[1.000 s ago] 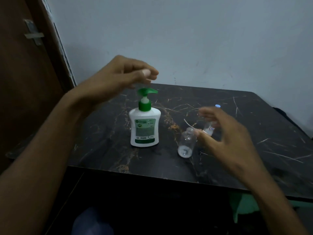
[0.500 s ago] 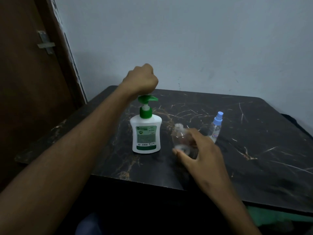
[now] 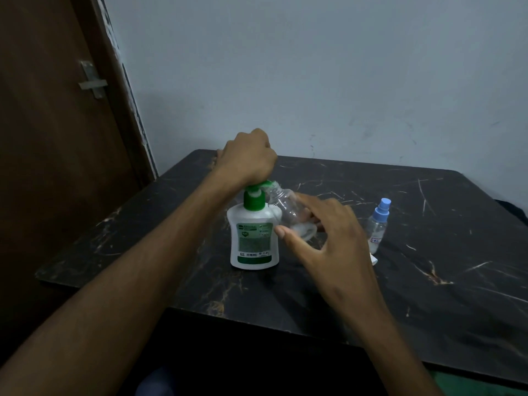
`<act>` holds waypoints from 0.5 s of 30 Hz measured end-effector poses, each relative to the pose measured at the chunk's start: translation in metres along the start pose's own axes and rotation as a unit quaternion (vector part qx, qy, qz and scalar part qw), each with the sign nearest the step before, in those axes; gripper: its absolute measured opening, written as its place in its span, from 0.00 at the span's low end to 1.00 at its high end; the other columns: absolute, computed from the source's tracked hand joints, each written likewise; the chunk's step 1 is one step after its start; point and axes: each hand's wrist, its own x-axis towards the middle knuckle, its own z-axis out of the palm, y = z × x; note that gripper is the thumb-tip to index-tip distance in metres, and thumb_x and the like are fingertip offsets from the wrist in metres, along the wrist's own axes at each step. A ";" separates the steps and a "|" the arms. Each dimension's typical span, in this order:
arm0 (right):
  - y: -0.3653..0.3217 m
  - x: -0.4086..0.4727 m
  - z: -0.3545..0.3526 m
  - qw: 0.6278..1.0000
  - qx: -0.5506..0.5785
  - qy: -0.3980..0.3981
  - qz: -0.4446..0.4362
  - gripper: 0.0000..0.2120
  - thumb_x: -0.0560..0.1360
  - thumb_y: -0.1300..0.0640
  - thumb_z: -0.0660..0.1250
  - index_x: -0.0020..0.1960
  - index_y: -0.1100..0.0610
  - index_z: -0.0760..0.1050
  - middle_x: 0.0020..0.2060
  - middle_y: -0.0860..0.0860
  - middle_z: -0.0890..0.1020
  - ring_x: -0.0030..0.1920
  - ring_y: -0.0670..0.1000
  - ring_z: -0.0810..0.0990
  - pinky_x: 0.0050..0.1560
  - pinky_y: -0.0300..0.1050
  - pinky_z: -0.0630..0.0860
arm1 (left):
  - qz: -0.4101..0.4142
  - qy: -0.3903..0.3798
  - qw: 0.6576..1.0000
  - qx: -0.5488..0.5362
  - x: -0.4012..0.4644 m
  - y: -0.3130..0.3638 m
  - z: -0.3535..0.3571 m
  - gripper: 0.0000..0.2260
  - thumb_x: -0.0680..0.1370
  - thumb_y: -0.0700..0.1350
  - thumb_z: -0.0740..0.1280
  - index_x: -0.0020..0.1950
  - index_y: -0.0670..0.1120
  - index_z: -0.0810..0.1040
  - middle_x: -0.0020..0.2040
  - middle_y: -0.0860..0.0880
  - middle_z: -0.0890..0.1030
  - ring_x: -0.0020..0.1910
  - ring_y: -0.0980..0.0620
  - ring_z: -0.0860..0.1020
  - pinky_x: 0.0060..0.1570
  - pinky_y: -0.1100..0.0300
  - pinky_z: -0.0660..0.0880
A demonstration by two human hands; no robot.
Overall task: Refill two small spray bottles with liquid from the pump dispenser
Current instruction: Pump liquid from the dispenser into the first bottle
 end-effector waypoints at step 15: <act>-0.009 -0.012 0.011 0.996 0.064 0.059 0.030 0.18 0.78 0.42 0.72 0.66 0.44 0.77 0.55 0.39 0.82 0.54 0.38 0.80 0.51 0.34 0.78 | 0.044 0.051 0.997 0.023 0.007 0.005 0.000 0.14 0.75 0.44 0.60 0.54 0.50 0.83 0.53 0.48 0.83 0.51 0.44 0.79 0.63 0.42 0.70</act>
